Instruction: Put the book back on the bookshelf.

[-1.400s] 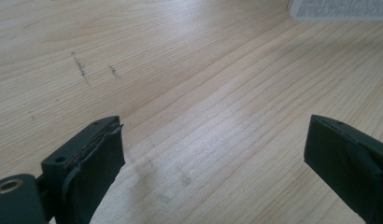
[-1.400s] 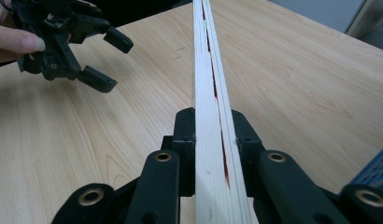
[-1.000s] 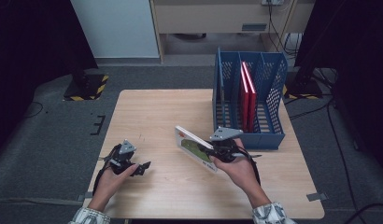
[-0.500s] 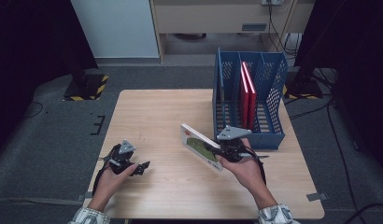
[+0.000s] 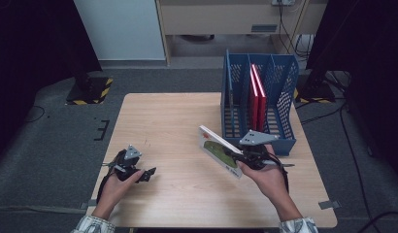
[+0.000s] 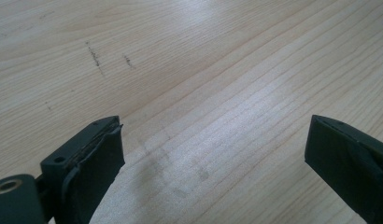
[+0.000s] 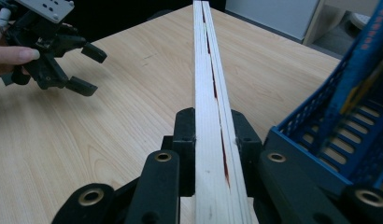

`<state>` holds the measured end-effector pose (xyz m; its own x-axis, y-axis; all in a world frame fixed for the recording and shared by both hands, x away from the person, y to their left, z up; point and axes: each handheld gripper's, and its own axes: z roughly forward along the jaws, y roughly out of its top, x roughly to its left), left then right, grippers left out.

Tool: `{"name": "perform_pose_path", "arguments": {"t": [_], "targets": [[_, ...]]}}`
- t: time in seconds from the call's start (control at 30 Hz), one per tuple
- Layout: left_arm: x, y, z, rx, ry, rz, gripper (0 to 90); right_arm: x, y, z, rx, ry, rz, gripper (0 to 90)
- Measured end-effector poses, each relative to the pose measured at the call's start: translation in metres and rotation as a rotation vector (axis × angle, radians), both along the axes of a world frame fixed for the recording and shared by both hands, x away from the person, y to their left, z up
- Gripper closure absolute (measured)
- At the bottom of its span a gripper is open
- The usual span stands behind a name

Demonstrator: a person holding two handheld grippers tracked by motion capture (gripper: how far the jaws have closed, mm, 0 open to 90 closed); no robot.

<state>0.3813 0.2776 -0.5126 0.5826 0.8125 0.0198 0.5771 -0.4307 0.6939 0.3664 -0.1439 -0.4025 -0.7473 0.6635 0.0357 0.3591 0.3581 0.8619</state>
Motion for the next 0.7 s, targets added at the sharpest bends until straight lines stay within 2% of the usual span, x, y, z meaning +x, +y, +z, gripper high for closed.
{"name": "perform_pose_path", "arguments": {"t": [0.7], "targets": [[0.000,0.001,-0.001,0.010,0.006,0.015,3.7,-0.023,-0.046,0.028,0.038,-0.039,-0.074,76.4]]}}
